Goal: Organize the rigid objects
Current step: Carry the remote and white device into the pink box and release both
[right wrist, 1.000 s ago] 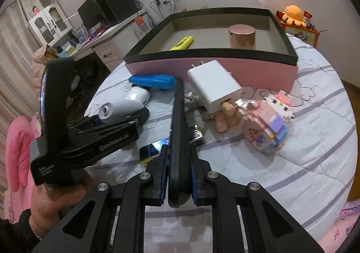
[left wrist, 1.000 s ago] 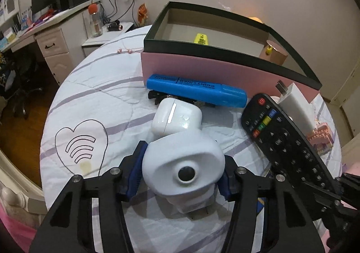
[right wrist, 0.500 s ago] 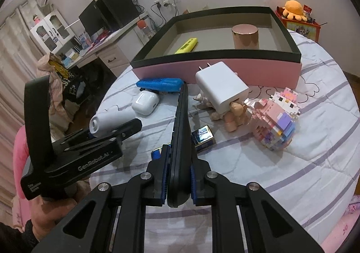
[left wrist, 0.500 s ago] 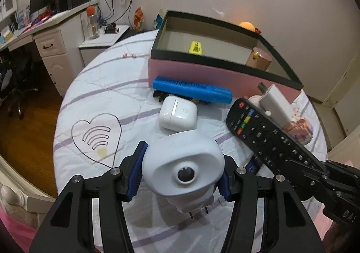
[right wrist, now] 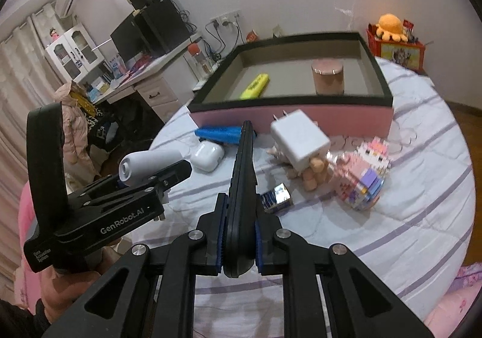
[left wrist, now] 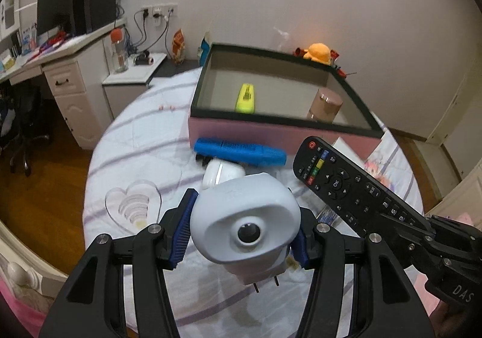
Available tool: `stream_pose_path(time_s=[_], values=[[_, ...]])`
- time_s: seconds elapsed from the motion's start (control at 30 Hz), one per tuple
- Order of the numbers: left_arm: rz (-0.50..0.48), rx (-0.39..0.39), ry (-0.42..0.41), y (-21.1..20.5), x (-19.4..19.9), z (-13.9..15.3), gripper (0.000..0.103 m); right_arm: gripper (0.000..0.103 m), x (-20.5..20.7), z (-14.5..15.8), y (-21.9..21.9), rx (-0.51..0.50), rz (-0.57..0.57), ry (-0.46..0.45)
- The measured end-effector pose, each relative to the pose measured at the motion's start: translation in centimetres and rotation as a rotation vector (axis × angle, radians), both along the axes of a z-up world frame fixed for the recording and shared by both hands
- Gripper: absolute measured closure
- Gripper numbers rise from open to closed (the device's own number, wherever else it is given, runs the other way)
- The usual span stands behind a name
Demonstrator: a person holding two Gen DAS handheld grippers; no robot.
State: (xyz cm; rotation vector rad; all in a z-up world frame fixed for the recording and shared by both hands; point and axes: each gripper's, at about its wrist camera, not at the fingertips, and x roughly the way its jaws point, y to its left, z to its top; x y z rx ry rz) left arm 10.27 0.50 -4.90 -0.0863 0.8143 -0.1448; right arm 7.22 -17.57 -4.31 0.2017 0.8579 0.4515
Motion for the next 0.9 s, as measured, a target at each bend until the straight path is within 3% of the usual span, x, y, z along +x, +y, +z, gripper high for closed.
stream_pose_path(time_s=[0.27, 0.53, 0.67, 0.9], values=[[-0.032, 0.014, -0.067, -1.2, 3.3, 4.1, 0.048, 0.089, 2.9, 4.3, -0.5, -0.035, -0.025, -0.103], [-0.054, 0.020, -0.089, -2.7, 11.1, 6.8, 0.047, 0.089, 9.2, 7.1, -2.2, -0.101, -0.100, -0.163], [-0.065, 0.027, -0.051, -4.1, 16.1, 6.1, 0.047, 0.089, 13.9, 6.6, -3.1, -0.153, -0.145, -0.145], [-0.080, 0.045, 0.045, -6.4, 22.4, 2.1, 0.047, 0.089, 19.5, 3.3, -4.2, -0.200, -0.195, -0.070]])
